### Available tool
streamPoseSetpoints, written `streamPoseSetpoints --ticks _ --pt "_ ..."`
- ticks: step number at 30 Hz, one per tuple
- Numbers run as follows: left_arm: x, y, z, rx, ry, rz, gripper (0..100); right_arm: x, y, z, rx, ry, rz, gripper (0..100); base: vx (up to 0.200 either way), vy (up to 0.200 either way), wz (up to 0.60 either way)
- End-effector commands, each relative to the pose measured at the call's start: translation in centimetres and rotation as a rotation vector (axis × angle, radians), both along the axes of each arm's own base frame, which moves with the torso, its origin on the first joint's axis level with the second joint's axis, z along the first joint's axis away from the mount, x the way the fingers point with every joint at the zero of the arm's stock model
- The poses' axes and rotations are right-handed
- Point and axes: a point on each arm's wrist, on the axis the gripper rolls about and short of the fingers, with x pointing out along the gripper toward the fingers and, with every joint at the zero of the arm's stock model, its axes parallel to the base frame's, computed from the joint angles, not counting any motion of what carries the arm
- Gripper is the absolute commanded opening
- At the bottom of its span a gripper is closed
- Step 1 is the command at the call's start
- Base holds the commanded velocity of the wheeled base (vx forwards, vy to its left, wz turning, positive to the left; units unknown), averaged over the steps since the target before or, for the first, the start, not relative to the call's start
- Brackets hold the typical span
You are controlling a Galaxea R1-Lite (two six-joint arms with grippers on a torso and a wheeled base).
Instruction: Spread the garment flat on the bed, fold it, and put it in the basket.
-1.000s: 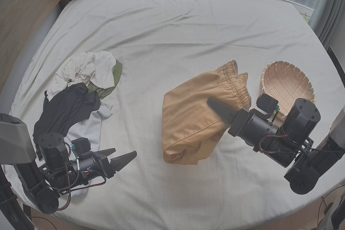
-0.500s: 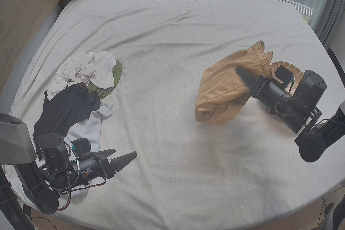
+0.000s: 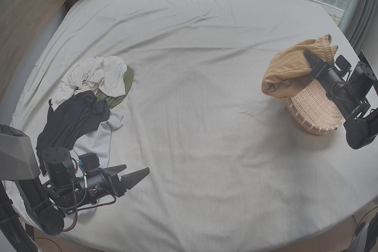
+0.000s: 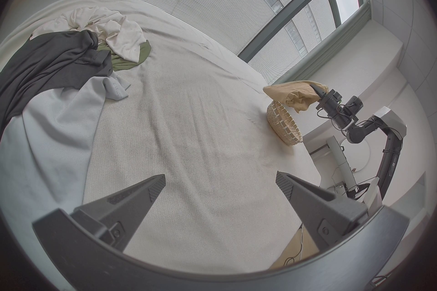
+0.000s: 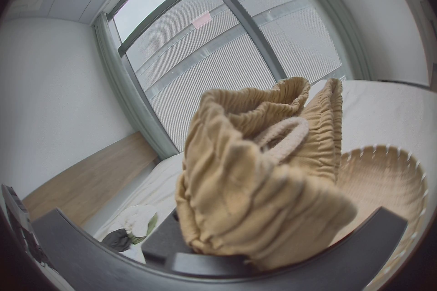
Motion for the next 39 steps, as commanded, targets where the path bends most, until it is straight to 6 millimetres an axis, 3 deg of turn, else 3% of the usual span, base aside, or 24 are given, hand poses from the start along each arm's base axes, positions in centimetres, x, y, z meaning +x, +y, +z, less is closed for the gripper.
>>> streamPoseSetpoints --ticks 1,6,10,11,15,19,25,30,34,37,39 --pt "0.0 -0.1 0.0 -0.001 0.0 -0.004 100 0.4 -3.8 -0.3 -0.01 0.006 -0.111 0 0.0 0.0 0.0" --pt "0.0 -0.1 0.0 -0.002 -0.002 -0.004 100 0.8 -5.8 -1.6 -0.045 0.042 -0.178 0 0.0 0.0 0.0" --pt "0.0 -0.1 0.0 -0.002 -0.002 -0.004 100 0.7 -6.0 -3.0 -0.052 0.092 -0.184 0 0.0 0.0 0.0" --pt "0.0 -0.1 0.0 -0.002 -0.002 -0.004 100 0.4 -5.9 -3.5 -0.054 0.111 -0.182 100 0.0 0.0 0.0" --pt "0.0 -0.1 0.1 -0.003 -0.005 -0.004 100 -0.8 -5.4 -5.3 -0.069 0.19 -0.174 100 0.0 0.0 0.0" --pt "0.0 -0.1 0.3 -0.005 -0.012 -0.004 100 -4.5 -4.4 -7.2 -0.151 0.294 -0.15 100 0.0 0.0 0.0" --pt "0.0 -0.2 0.7 -0.011 -0.035 -0.01 100 -8.7 -2.5 -6.4 -0.181 0.312 -0.093 100 0.0 0.0 0.0" --pt "-1.0 -0.6 3.1 -0.047 -0.125 -0.038 100 -12.2 1.8 -6.4 -0.218 0.353 0.119 100 0.0 0.0 0.0" --pt "-2.6 -0.6 5.1 -0.081 -0.196 -0.06 100 -13.9 5.7 -7.0 -0.253 0.356 0.308 100 0.0 0.0 0.0" --pt "-3.0 -0.4 5.4 -0.082 -0.207 -0.062 100 -14.2 6.5 -7.0 -0.26 0.352 0.348 100 0.0 0.0 0.0" --pt "-4.3 0.1 6.3 -0.092 -0.243 -0.06 100 -15.0 8.2 -7.1 -0.273 0.346 0.436 100 0.0 0.0 0.0"
